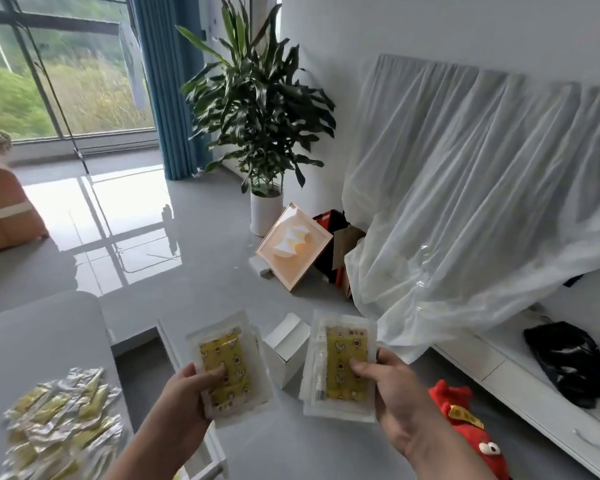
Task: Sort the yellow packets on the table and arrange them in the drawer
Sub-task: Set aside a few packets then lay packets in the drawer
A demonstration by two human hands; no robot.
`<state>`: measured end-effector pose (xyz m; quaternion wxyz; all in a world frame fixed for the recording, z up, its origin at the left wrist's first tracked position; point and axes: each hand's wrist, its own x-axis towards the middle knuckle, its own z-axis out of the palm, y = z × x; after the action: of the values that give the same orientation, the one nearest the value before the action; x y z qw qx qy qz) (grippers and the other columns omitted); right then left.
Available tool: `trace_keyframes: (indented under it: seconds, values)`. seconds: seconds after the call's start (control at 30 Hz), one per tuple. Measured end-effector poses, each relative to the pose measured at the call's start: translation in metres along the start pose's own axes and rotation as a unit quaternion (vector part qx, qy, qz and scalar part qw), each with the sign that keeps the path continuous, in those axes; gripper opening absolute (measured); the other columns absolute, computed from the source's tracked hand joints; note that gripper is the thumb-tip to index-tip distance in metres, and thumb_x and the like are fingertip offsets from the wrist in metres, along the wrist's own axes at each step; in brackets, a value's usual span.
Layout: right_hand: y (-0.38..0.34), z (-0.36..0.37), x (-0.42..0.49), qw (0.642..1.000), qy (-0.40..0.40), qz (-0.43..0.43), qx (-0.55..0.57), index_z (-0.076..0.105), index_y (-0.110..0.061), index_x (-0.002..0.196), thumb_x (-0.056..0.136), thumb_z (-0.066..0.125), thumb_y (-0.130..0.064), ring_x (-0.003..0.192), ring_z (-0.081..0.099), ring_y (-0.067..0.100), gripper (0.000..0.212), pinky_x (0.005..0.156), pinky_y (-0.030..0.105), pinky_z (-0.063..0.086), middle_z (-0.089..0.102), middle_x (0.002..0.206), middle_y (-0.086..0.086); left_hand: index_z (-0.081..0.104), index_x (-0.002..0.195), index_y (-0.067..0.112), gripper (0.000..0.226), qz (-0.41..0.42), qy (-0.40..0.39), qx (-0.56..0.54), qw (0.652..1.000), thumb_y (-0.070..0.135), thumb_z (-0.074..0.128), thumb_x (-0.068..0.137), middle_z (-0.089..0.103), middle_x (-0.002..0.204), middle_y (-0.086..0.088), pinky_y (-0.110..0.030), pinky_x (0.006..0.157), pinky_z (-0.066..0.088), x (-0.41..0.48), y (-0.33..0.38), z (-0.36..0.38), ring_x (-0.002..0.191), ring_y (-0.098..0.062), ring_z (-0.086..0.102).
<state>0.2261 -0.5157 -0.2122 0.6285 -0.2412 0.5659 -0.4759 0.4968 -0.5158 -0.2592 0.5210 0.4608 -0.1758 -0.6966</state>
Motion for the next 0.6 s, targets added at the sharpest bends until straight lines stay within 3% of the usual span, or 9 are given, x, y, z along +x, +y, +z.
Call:
trace_keyframes:
  seconds: [0.23, 0.47, 0.6]
  values:
    - [-0.053, 0.012, 0.11, 0.994, -0.09, 0.017, -0.054, 0.066, 0.002, 0.112, 0.091, 0.055, 0.006, 0.097, 0.071, 0.041, 0.025, 0.085, 0.059, 0.055, 0.074, 0.103, 0.023, 0.057, 0.121, -0.01, 0.048, 0.044, 0.049, -0.028, 0.997, -0.002, 0.062, 0.073, 0.065, 0.113, -0.033, -0.053, 0.073, 0.06, 0.065, 0.018, 0.034, 0.099, -0.046, 0.065]
    - [-0.124, 0.018, 0.208, 0.981, -0.177, 0.04, -0.071, 0.065, 0.001, 0.106, 0.094, 0.05, 0.006, 0.081, 0.073, 0.035, 0.02, 0.062, 0.043, 0.057, 0.075, 0.096, 0.022, 0.056, 0.121, -0.01, 0.049, 0.092, 0.111, -0.069, 0.987, -0.002, 0.06, 0.073, 0.065, 0.114, -0.033, -0.057, 0.078, 0.058, 0.123, 0.035, 0.073, 0.094, -0.043, 0.068]
    - [-0.138, 0.041, 0.25, 0.971, -0.214, 0.061, -0.085, 0.064, 0.0, 0.109, 0.094, 0.05, 0.005, 0.089, 0.071, 0.037, 0.022, 0.067, 0.047, 0.056, 0.075, 0.097, 0.021, 0.057, 0.118, -0.011, 0.045, 0.12, 0.152, -0.099, 0.976, -0.006, 0.058, 0.073, 0.066, 0.112, -0.032, -0.054, 0.073, 0.06, 0.14, 0.043, 0.079, 0.09, -0.042, 0.07]
